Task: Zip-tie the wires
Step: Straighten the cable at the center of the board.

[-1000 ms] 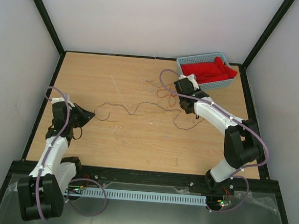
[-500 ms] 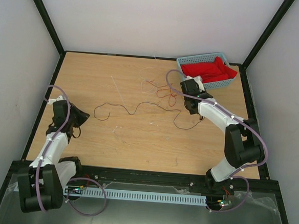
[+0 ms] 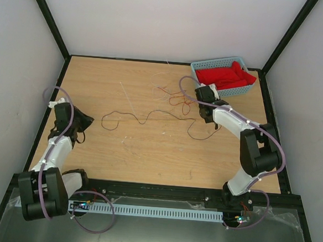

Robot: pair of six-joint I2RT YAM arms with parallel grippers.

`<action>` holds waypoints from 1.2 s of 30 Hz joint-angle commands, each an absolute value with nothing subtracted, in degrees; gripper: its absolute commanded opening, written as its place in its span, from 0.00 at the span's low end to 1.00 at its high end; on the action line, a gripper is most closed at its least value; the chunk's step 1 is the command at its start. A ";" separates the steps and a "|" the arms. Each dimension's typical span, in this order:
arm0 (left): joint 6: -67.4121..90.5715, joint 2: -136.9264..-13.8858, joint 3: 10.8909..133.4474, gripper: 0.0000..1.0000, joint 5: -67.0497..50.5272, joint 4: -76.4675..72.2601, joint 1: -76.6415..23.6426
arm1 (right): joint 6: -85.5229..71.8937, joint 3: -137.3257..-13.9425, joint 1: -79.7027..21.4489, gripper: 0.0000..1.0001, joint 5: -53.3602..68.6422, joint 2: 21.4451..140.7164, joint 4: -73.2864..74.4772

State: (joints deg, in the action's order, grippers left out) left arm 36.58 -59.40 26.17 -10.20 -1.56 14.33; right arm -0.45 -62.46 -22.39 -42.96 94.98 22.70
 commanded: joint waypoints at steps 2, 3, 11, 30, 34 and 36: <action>36.38 -63.34 24.75 0.00 -10.99 -6.27 12.32 | -1.80 -62.41 -21.63 0.02 -40.68 99.02 22.85; 36.57 -64.29 24.79 0.00 -10.94 -6.73 11.70 | -2.09 -62.33 -21.66 0.04 -40.07 99.58 22.73; 37.87 -70.04 25.28 0.00 -8.42 -10.03 6.43 | -2.65 -62.47 -21.42 0.22 -35.25 101.53 22.32; 37.23 -71.27 25.31 0.12 -5.96 -9.88 5.45 | -1.85 -68.05 -21.05 0.64 -27.33 91.61 27.16; 36.96 -71.27 25.48 0.12 -6.09 -9.60 5.53 | -1.25 -68.73 -20.82 0.68 -26.23 91.50 28.75; 36.87 -71.07 25.55 0.13 -6.46 -9.58 5.54 | -1.38 -68.75 -20.83 0.69 -25.82 92.00 29.05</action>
